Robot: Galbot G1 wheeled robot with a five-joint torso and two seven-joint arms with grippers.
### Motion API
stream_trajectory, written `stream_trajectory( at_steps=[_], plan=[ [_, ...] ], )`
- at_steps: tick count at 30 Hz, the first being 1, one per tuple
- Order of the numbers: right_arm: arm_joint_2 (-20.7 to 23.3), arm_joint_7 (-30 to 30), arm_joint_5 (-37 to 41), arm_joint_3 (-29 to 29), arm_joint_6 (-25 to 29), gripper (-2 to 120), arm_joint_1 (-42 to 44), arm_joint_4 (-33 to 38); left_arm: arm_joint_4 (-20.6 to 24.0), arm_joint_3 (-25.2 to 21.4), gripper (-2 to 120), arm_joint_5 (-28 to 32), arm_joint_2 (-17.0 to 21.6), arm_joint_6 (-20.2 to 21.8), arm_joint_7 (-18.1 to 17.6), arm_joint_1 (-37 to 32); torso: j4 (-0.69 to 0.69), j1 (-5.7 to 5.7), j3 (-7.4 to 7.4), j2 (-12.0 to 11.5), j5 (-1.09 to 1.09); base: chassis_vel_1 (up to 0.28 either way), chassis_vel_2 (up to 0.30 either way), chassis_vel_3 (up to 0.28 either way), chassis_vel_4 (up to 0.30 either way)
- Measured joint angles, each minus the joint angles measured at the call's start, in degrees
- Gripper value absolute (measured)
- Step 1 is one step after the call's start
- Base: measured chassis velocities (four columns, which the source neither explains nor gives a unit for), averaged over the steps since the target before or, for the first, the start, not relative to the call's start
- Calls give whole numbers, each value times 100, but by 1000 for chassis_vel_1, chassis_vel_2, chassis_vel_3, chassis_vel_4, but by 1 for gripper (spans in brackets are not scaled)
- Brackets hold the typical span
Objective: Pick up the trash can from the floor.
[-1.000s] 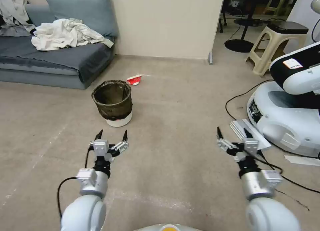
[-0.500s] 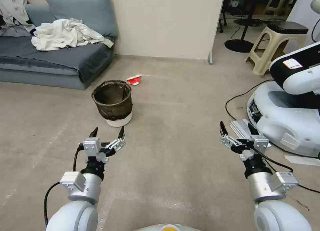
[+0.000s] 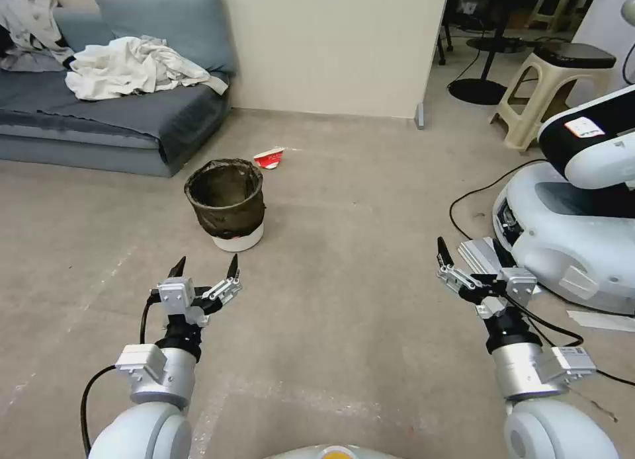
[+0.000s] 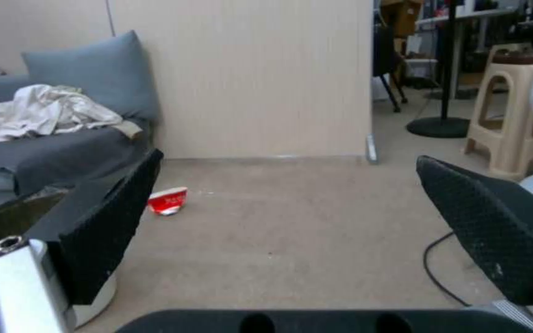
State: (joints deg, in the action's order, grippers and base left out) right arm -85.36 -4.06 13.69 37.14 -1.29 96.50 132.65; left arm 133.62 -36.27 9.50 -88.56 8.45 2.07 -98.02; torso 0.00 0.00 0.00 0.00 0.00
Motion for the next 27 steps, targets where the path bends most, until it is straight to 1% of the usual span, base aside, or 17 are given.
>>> stream_trajectory(
  at_steps=[7, 22, 27],
  plan=[
    [-16, -15, 19, -2, 88, 100, 17, 0, 14, -2, 100, -5, -7, -45, -4, -31, 0, 0, 0, 0, 0, 59, 66, 67, 59],
    [-24, -65, 59, -14, 172, 100, 27, 0, 37, -25, 100, -8, -10, -174, -47, -62, 2, 0, 0, 0, 0, 89, 93, 102, 102],
    [-25, -108, 62, -13, 193, 100, 27, -5, 22, -24, 100, -50, -10, -289, -91, -66, 0, 0, 0, 0, 0, 31, 13, 19, 28]
  ],
)
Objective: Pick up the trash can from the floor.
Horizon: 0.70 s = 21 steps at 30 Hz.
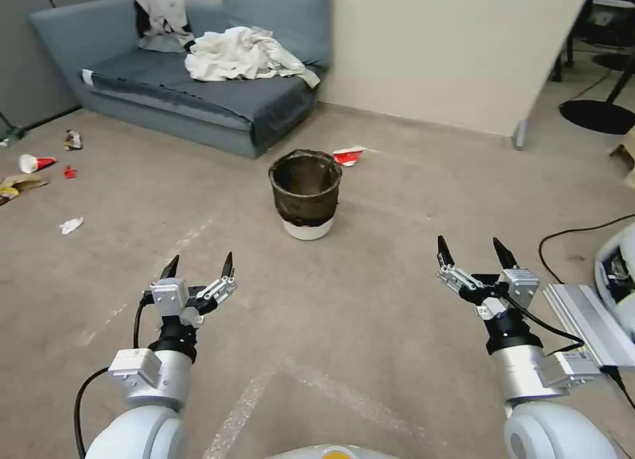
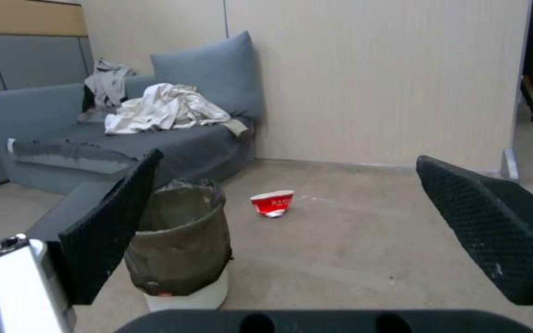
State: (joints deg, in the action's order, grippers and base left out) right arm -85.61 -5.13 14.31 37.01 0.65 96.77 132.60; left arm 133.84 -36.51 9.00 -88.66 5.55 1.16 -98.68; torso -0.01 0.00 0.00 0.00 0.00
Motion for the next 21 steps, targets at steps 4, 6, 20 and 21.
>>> stream_trajectory(
  at_steps=[4, 6, 20, 21],
  plan=[
    [5, -163, 58, 35, 80, 100, 0, -47, -19, 4, 100, -38, -7, -20, -2, -1, 0, 0, 0, 0, 0, 0, 0, 0, 0],
    [10, -244, 107, 50, 122, 100, -6, -81, -27, 5, 100, -50, -12, -20, -2, 4, 0, 0, 0, 0, 0, 0, 0, 0, 0],
    [15, -394, 158, 37, 200, 100, -40, -147, -61, -27, 100, -49, -12, -4, -42, 47, 1, 0, 0, 0, 0, -32, 35, 31, -30],
    [15, -394, 158, 37, 200, 100, -40, -147, -61, -27, 100, -49, -12, -4, -42, 47, 1, 0, 0, 0, 0, -167, 151, 123, -152]
  ],
)
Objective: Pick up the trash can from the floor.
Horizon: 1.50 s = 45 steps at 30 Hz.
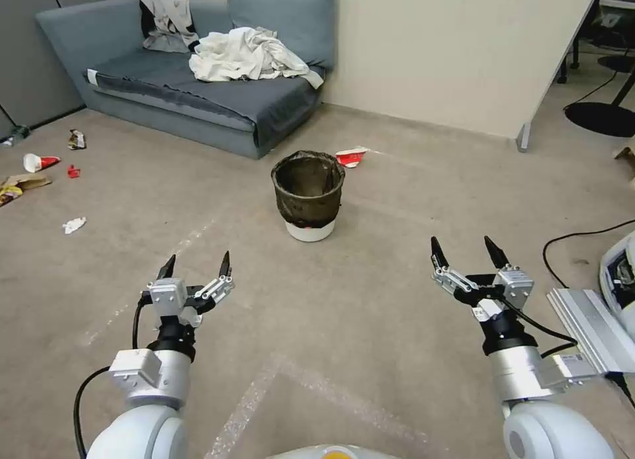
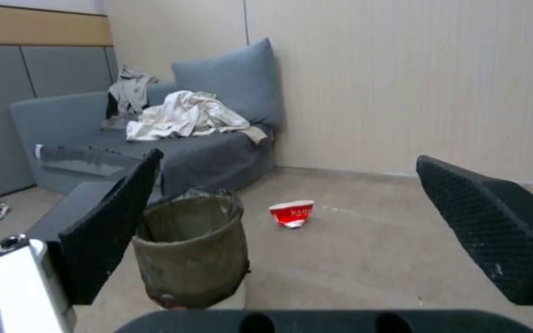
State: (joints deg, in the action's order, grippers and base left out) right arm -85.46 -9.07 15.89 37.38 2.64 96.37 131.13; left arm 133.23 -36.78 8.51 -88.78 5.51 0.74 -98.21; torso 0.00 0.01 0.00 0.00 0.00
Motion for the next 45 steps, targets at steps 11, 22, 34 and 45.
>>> stream_trajectory(
  at_steps=[11, 22, 34, 45],
  plan=[
    [-4, -13, -1, -16, 0, 100, 21, 18, -10, -40, 100, 0, 14, 14, -17, 23, -1, -1, 1, 0, 0, -199, 201, 195, -193],
    [-3, -27, -4, -28, 21, 100, 33, 36, -20, -49, 100, 8, 24, 21, -43, 32, 0, -1, 1, 0, -2, -172, 177, 164, -167],
    [5, -27, -5, -29, 32, 100, 23, 36, -85, -48, 100, 21, 41, 30, -58, 69, 0, -1, 0, 0, 0, -175, 179, 170, -176],
    [35, -27, -6, -38, 34, 100, -27, -17, -218, -15, 100, 150, 118, 117, -65, 193, -1, -1, 1, 0, 0, -143, 145, 134, -149]
  ],
)
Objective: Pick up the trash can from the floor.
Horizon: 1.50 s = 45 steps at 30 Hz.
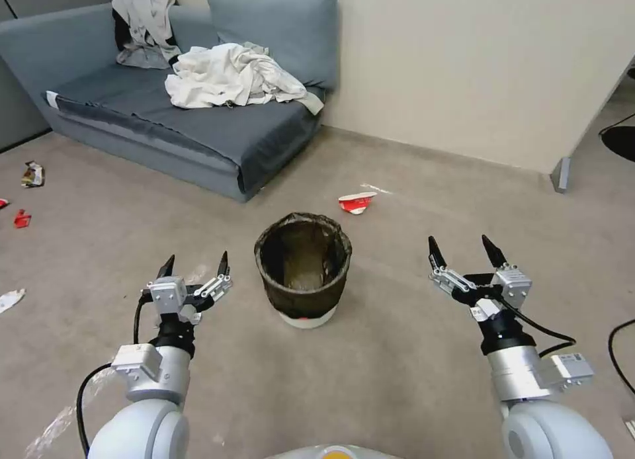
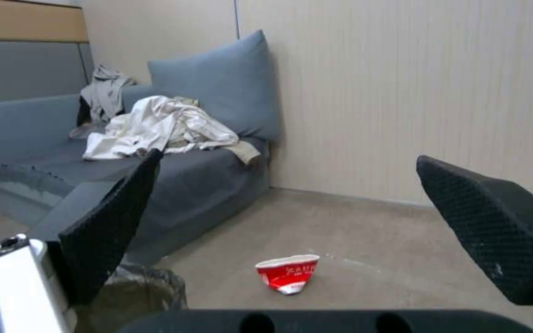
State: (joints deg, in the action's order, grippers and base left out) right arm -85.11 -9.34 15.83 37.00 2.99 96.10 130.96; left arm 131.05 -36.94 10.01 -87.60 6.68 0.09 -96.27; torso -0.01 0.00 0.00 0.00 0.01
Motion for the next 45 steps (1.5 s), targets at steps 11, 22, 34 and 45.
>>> stream_trajectory(
  at_steps=[11, 22, 34, 45],
  plan=[
    [28, -7, 0, -21, 8, 100, -54, -37, -232, 221, 100, 857, 417, 897, -278, 429, 1, 1, 0, 0, 0, -21, 30, 25, -24],
    [-73, -12, -31, 77, 11, 100, 33, -10, -1280, 818, 100, 1914, 1259, 2160, -960, 1727, 0, 0, 0, 0, -1, 0, 0, 0, 0],
    [-235, -6, -152, 225, 22, 100, 124, -12, -2193, 1483, 100, 2568, 1489, 2735, -1484, 2792, 0, 0, 0, 0, -1, 0, 0, 0, 0],
    [-267, 9, -176, 243, 33, 100, 129, -29, -2812, 1678, 100, 2532, 1480, 2881, -1719, 3069, 0, 0, 0, 0, -1, 0, 0, 0, 0]
  ],
)
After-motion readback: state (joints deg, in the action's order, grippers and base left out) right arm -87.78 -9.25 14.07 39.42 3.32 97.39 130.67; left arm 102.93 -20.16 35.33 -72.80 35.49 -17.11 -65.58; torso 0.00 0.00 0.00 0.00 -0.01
